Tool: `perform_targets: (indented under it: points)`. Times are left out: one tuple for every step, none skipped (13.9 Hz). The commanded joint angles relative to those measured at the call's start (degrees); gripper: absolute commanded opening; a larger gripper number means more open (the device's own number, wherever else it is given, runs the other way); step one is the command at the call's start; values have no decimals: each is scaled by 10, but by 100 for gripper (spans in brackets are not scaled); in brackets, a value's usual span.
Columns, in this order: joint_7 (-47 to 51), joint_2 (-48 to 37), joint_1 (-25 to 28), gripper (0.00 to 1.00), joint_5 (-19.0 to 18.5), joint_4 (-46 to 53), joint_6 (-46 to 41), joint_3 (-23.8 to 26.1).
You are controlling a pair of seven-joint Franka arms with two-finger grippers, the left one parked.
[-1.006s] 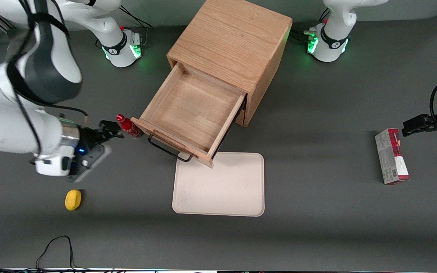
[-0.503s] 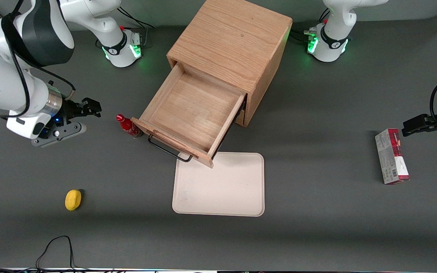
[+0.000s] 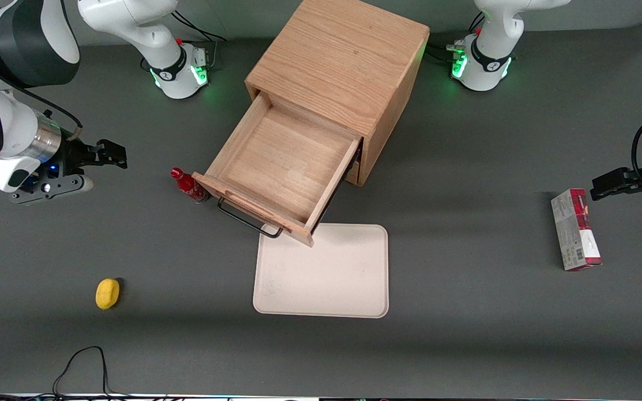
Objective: Open upper drawer
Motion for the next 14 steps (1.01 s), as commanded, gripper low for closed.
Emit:
perform_targets:
  points:
    - [14,-17,6,100,3,-21,26,0]
    - [16,-27,-4,100,7,-29,38,4]
    - [14,-46,-36,100,20,-52,56,16]
    - [13,-76,-62,100,26,-86,83,49]
    - [3,-99,-101,100,28,-116,103,74]
    - [-30,-107,-134,100,31,-120,104,100]
    - [-43,-107,-159,100,44,-115,99,125]
    - [-40,-105,-162,100,47,-112,98,132]
    - [-29,-101,-159,100,47,-109,93,131]
    - [-24,-94,-148,100,47,-95,85,126]
    - [-20,-78,-129,100,47,-75,71,110]
    - [-15,-61,-102,100,45,-50,52,87]
    - [-16,-48,-81,100,45,-33,30,62]
    - [-16,-39,-73,100,45,-20,20,52]
